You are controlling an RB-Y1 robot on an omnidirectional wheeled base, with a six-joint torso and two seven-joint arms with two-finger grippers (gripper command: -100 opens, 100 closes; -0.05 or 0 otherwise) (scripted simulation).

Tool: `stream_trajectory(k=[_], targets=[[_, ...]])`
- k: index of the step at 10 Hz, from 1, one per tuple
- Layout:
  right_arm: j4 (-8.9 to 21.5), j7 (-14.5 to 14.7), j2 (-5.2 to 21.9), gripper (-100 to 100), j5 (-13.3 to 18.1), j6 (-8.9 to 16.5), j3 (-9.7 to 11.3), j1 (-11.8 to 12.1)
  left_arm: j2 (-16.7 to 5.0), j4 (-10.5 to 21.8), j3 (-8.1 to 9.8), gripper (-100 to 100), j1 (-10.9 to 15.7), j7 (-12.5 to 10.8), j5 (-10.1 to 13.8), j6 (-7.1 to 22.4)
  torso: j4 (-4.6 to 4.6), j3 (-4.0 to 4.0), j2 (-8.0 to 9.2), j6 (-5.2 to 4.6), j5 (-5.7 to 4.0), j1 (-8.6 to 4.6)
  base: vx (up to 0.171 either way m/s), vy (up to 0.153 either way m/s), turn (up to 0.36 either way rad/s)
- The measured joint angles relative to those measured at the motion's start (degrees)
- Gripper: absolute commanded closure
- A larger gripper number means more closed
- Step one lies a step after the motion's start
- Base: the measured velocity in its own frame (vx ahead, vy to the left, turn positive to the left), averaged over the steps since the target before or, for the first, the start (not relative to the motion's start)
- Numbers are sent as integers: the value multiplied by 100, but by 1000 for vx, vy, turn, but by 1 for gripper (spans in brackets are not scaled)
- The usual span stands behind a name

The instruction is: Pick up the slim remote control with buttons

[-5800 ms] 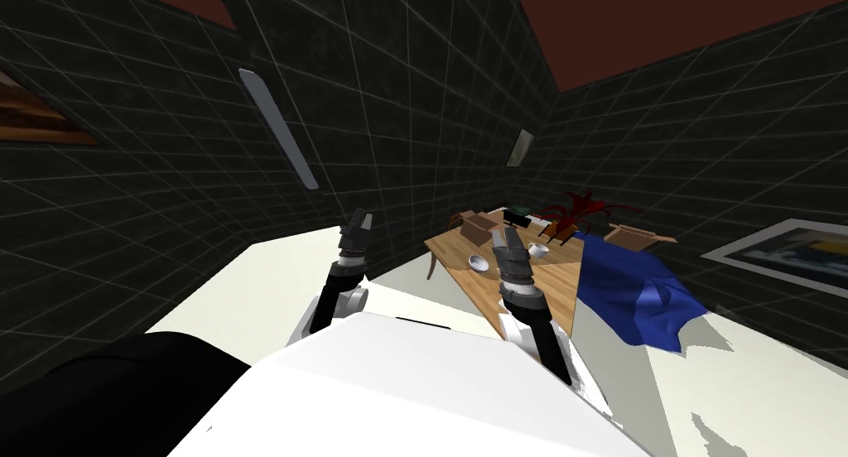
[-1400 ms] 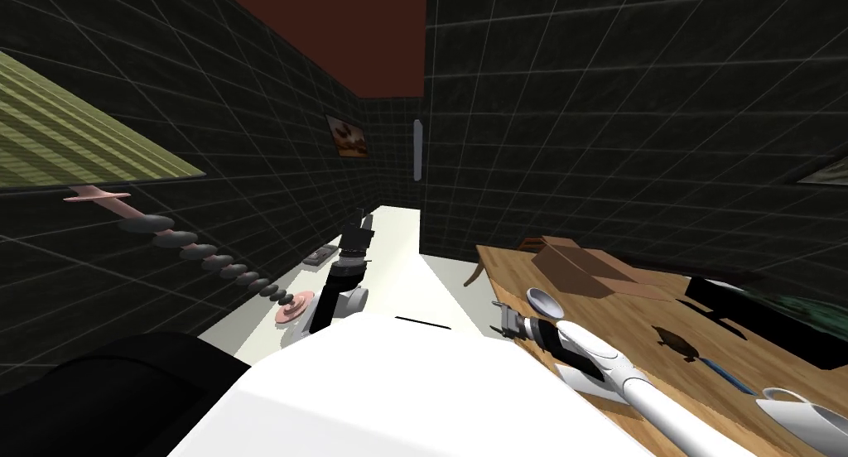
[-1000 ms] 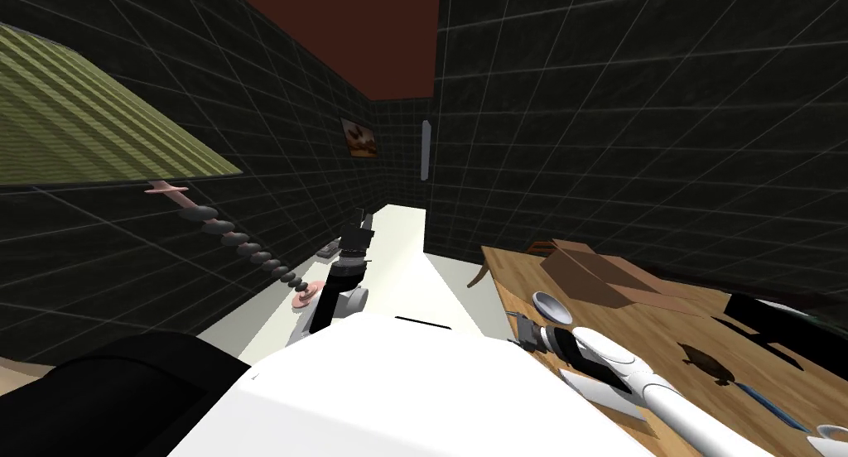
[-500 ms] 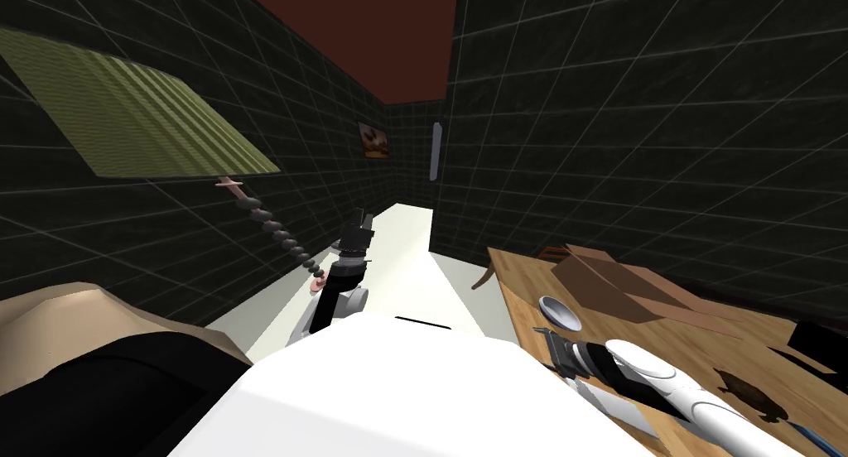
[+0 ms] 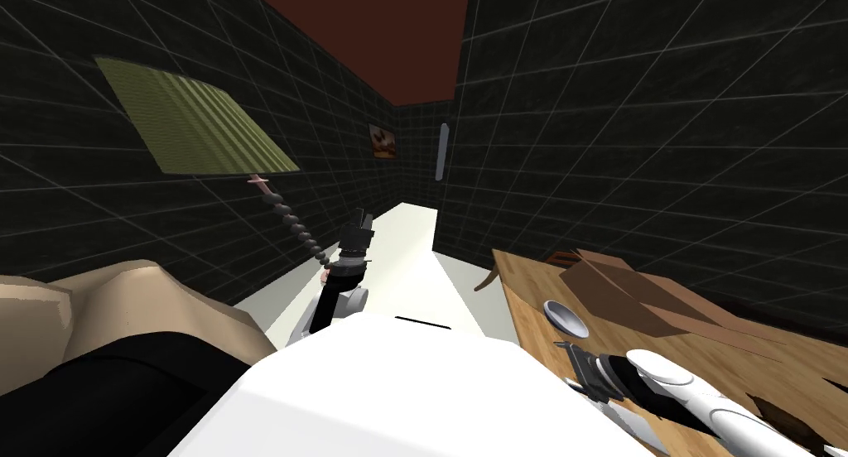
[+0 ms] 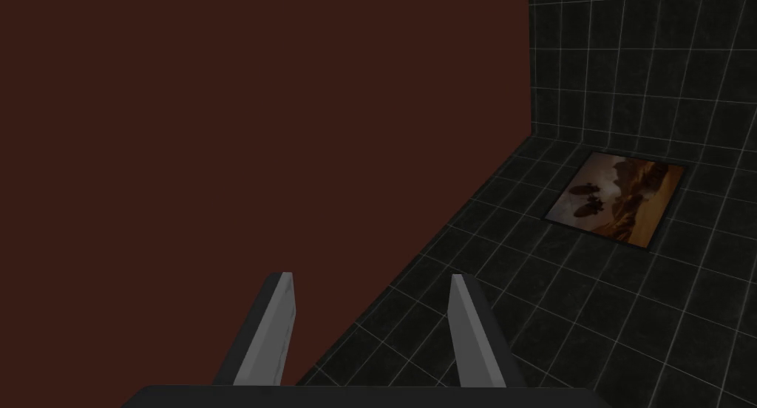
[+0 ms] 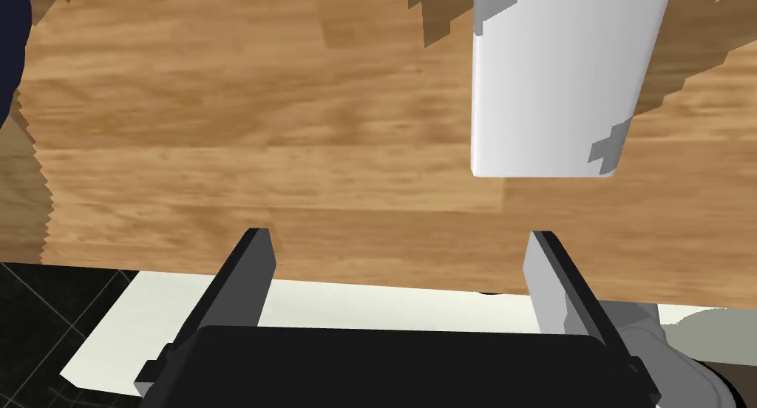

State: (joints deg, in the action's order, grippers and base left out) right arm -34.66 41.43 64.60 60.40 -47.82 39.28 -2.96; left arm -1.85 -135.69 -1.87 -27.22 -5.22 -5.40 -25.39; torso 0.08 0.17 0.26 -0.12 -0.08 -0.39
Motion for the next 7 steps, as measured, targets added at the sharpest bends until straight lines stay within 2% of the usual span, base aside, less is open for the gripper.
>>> stream_trajectory(k=[3,4,5,7], targets=[[334,54,65,-100,202,141,258,141,0,0,1,0,0,0,0,0,1,2,2,-2,-7,-19,-67,-89,104],[509,129,19,-100,220,117,282,102,0,0,1,0,-1,0,0,0,-1,-5,-11,-3,-5,-8,-10,-46,50],[502,150,-8,-100,238,166,320,194,0,0,0,0,-1,0,0,0,-4,-12,-22,-2,-4,-1,-5,-32,35],[637,216,-55,-100,245,157,335,173,0,0,0,0,-2,0,0,0,-6,-17,-31,-2,0,12,-5,-28,40]])
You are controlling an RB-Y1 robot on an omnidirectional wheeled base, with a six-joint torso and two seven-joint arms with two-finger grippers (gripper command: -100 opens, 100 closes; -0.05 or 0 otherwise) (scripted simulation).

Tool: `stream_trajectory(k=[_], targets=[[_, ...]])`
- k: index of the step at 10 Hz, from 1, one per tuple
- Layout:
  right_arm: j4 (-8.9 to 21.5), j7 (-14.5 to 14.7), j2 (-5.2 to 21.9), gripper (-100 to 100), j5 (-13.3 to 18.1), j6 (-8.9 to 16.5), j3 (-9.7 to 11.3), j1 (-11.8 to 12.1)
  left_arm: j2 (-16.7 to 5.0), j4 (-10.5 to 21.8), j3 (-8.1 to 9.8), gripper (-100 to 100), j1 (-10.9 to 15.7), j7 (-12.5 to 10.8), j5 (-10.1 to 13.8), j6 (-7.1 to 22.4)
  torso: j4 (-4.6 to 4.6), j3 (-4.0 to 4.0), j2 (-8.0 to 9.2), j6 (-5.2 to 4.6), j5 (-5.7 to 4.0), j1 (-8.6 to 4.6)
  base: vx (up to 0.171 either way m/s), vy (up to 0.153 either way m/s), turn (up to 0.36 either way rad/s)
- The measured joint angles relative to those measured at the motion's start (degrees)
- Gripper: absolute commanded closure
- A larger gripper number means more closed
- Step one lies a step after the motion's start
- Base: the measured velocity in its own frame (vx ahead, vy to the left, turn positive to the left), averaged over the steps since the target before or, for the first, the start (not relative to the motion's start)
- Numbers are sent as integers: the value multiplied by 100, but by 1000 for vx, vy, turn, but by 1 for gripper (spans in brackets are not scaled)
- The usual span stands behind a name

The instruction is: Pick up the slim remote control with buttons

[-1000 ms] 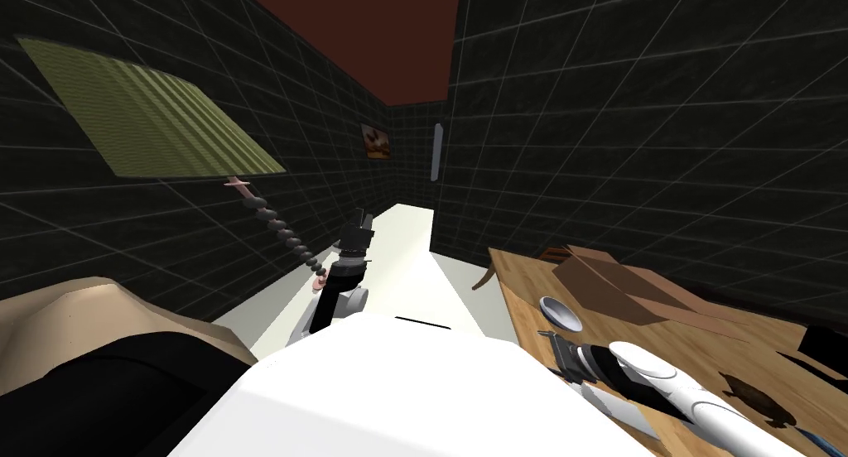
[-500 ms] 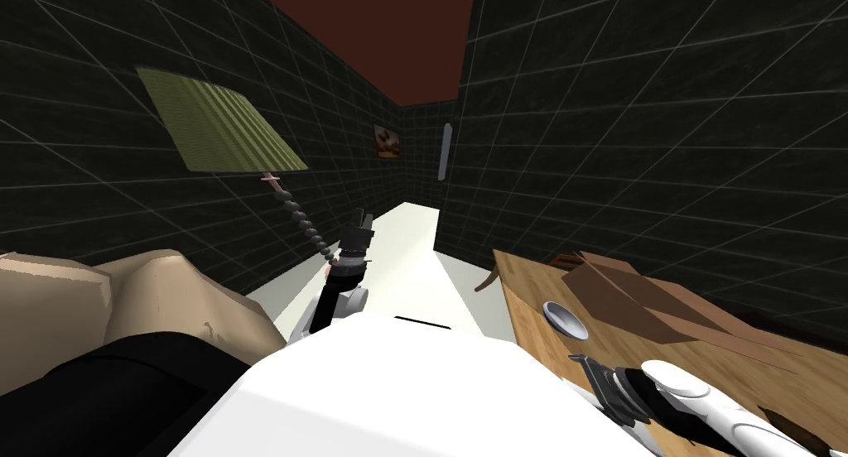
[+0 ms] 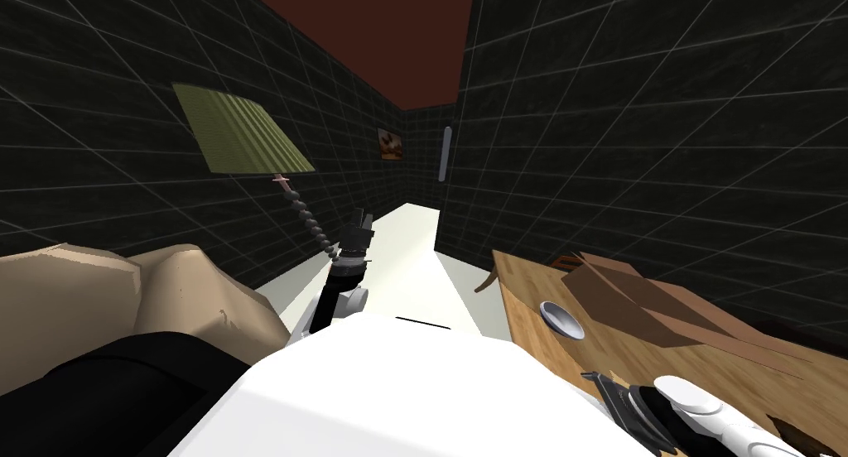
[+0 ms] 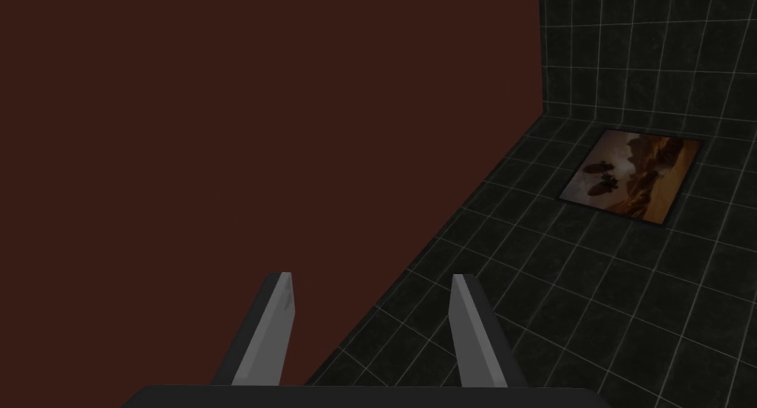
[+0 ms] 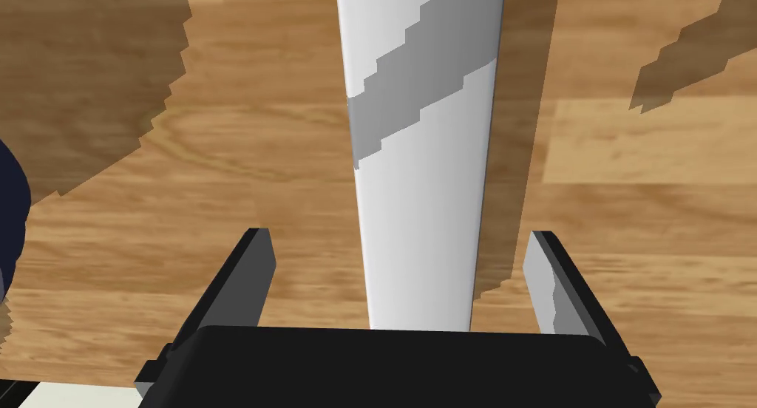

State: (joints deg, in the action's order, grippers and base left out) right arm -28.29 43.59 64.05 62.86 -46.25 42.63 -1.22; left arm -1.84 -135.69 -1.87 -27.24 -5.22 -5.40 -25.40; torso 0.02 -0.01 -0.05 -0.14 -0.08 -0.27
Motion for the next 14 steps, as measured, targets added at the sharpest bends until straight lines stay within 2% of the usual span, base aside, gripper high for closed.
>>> stream_trajectory(k=[1,2,3,5,7,8,12,13,14], targets=[[335,165,-179,-100,14,-55,23,-83,0,0,0,0,0,0,0,0,0,0,0,2,-2,-8,-6,-27,27],[379,212,-200,0,16,-69,27,-92,0,0,0,0,0,0,0,0,0,0,0,0,-1,-3,0,0,0],[374,207,-197,-100,16,-68,27,-91,0,0,0,0,0,0,0,0,0,-1,-1,0,1,4,2,-25,53],[184,93,-295,-100,16,187,54,77,0,0,0,0,0,0,0,0,-1,-1,-2,1,-1,-7,1,-36,36],[378,162,-408,-100,14,199,50,-2,0,0,0,0,0,0,0,0,-1,-2,-3,0,0,1,0,-7,-2],[389,175,-412,100,14,192,50,-5,0,0,0,0,0,0,0,0,-1,-2,-3,0,2,5,0,0,0],[387,174,-413,100,15,190,52,-2,0,0,0,0,0,0,0,0,1,-1,-4,2,2,6,0,0,0],[387,174,-413,0,15,190,52,-2,0,0,0,0,0,0,0,0,1,-2,-4,2,2,6,0,0,0],[387,174,-413,100,15,190,52,-2,0,0,0,0,0,0,0,0,1,-2,-4,2,3,6,-3,34,-49]])
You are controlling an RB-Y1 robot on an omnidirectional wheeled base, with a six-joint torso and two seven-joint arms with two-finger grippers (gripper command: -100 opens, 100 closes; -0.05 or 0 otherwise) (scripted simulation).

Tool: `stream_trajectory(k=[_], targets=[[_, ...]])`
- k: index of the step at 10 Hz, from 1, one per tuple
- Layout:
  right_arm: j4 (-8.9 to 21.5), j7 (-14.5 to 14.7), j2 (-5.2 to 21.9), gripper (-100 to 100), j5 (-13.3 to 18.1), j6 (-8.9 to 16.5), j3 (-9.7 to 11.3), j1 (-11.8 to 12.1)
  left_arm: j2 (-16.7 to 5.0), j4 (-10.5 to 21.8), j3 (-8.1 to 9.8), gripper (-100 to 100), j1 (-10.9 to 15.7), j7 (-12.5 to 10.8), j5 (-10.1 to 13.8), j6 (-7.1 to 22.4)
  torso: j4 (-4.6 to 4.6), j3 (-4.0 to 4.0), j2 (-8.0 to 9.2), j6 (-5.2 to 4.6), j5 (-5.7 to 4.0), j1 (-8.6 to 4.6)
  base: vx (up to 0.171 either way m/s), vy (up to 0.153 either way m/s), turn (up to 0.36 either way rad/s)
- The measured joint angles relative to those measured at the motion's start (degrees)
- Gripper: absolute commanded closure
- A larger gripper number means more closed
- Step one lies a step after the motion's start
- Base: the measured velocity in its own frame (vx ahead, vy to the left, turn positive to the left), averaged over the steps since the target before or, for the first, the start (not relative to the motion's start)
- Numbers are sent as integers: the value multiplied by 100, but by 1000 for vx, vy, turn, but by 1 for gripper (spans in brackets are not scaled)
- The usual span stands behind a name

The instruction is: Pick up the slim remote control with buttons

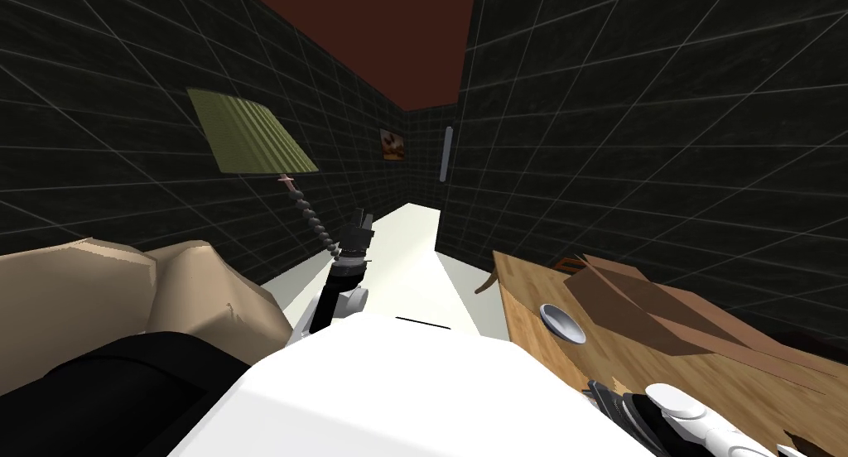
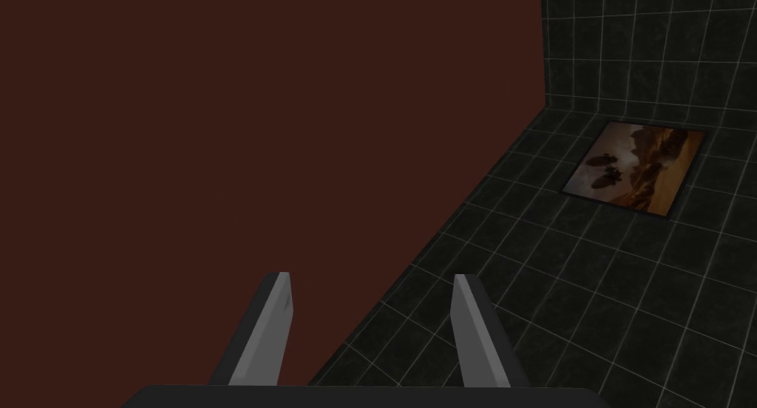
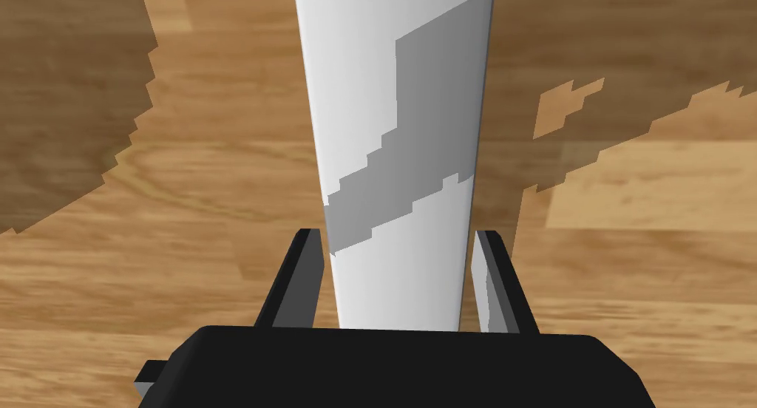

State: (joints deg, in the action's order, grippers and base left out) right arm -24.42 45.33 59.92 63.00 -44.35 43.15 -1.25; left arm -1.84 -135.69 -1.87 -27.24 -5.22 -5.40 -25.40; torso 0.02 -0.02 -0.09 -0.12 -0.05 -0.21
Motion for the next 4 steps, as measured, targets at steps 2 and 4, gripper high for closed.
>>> stream_trajectory(k=[2,4], targets=[[-232,-78,238,100,18,-113,7,24,0,0,0,0,0,0,0,0,0,1,3,-3,8,19,-2,35,-32],[-133,-57,227,0,10,-180,-7,-28,0,0,0,0,0,0,0,0,0,1,1,-2,4,10,0,5,-1]])
